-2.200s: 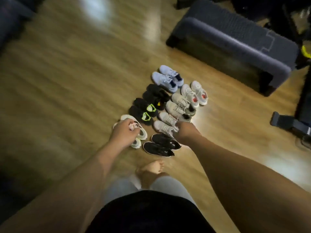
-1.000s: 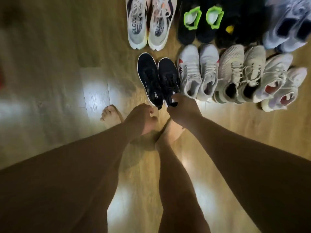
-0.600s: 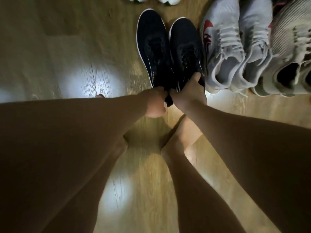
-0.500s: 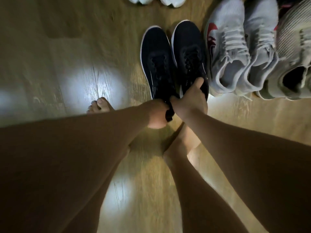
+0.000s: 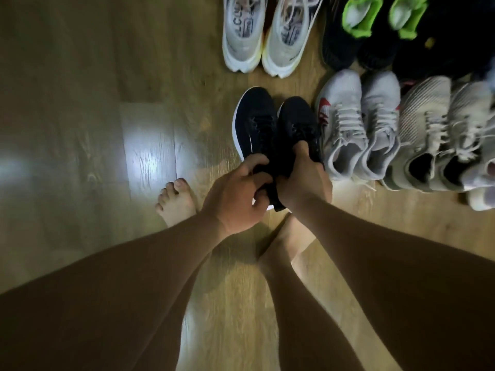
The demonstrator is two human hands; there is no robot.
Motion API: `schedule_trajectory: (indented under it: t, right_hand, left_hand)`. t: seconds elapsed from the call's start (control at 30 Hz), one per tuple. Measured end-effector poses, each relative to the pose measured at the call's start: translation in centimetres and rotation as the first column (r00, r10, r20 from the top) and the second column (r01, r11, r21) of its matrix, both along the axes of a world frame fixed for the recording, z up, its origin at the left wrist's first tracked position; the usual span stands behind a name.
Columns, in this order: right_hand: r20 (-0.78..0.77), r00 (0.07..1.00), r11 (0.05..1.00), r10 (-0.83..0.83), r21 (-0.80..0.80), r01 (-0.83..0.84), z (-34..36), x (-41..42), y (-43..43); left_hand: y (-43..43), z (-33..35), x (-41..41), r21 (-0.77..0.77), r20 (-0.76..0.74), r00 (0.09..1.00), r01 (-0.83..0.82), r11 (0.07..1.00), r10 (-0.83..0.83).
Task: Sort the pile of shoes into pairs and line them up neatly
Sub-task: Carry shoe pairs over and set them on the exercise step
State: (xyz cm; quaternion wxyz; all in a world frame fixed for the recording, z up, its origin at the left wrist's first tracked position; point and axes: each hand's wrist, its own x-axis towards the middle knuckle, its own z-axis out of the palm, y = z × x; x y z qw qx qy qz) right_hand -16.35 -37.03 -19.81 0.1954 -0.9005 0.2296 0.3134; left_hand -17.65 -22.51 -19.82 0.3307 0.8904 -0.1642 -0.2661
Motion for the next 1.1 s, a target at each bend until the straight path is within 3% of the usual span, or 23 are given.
schedule_trajectory:
  t: [0.13,0.23,0.37,0.5,0.7,0.83,1.1]
  right_hand:
    - [0.068,0.997,0.999,-0.024,0.044,0.021,14.9,3.9,2.3]
    - [0.167,0.986,0.997,0.026,0.067,-0.038,28.6,8.0,4.2]
    - [0.303,0.942,0.988,0.146,0.006,-0.154,44.6,14.4,7.8]
    - [0.450,0.881,0.987,0.147,-0.005,-0.162,55.6,20.5,11.3]
    - [0.548,0.821,0.981,0.163,0.002,-0.196,64.3,27.7,14.5]
    - [0.594,0.778,0.974,0.205,-0.048,-0.220,66.9,34.8,16.3]
    - [0.613,0.752,0.962,0.242,-0.050,-0.269,66.9,53.3,17.8]
  left_hand:
    - [1.0,13.8,4.4,-0.052,-0.020,0.965,-0.261,0.964,0.261]
    - [3.0,26.6,9.8,0.076,-0.123,0.908,-0.394,0.916,0.401]
    - [7.0,43.3,17.3,0.051,-0.018,0.919,-0.391,0.919,0.393]
    - [10.7,55.1,23.9,0.010,0.140,0.903,-0.412,0.911,0.407]
    - [14.3,63.8,29.8,-0.029,0.333,0.860,-0.401,0.915,0.387]
    - [15.6,66.1,36.4,0.080,0.463,0.839,-0.360,0.929,0.285]
    - [16.9,67.5,54.5,0.164,0.414,0.869,-0.363,0.917,0.270]
